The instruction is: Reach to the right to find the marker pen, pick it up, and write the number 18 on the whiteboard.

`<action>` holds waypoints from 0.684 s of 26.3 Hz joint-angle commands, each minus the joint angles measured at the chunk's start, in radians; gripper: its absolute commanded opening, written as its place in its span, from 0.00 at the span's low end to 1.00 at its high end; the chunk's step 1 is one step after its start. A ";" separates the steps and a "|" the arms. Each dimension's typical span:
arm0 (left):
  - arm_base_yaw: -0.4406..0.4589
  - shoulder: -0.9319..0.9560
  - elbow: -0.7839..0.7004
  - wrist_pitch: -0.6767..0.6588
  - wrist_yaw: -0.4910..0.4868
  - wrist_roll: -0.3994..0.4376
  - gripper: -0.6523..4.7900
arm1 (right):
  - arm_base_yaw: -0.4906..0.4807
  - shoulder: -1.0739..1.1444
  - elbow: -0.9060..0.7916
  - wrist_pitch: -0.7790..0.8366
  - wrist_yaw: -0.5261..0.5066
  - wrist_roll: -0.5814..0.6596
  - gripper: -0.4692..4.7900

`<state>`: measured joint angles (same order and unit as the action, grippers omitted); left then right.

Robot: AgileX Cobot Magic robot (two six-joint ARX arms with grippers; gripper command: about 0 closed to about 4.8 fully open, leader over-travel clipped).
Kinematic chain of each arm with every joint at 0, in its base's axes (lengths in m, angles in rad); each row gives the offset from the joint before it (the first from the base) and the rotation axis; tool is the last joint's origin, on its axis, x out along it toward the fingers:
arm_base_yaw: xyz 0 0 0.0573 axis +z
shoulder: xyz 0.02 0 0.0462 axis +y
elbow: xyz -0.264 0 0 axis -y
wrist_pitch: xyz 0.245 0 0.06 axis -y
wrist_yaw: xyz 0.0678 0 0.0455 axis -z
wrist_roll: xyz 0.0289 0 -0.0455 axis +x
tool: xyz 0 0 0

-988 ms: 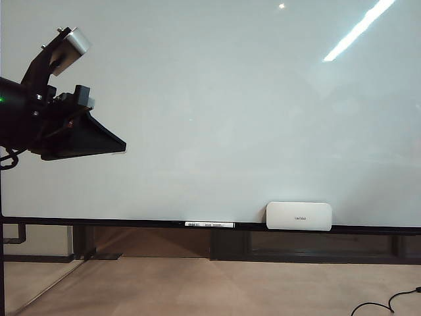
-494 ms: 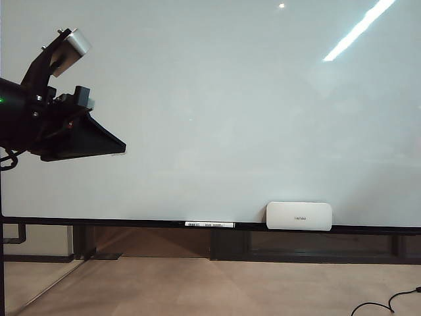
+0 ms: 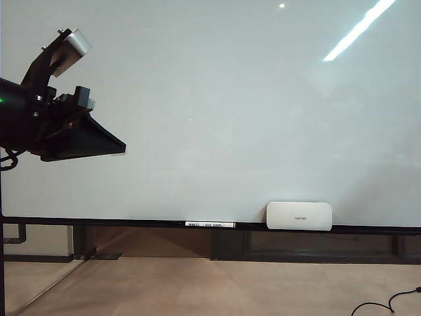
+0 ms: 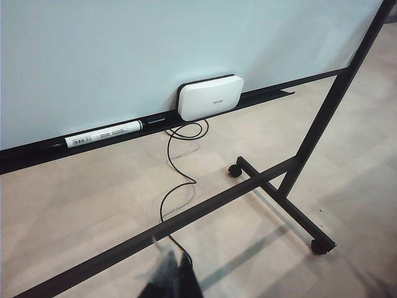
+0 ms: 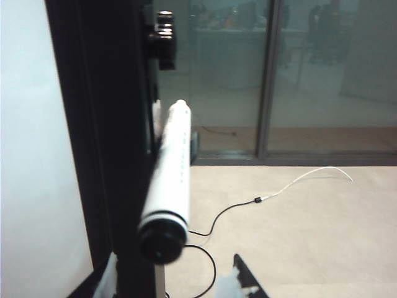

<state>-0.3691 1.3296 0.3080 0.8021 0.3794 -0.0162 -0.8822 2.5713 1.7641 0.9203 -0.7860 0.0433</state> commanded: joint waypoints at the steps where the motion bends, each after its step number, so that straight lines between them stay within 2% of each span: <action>1: 0.000 -0.003 0.004 0.006 -0.001 0.002 0.11 | 0.003 0.007 0.026 -0.006 -0.001 -0.002 0.54; 18: 0.000 -0.003 0.004 0.007 -0.001 -0.010 0.11 | 0.006 0.007 0.038 0.029 0.025 0.022 0.54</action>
<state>-0.3691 1.3296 0.3080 0.8001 0.3775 -0.0235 -0.8761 2.5816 1.7866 0.9375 -0.7597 0.0517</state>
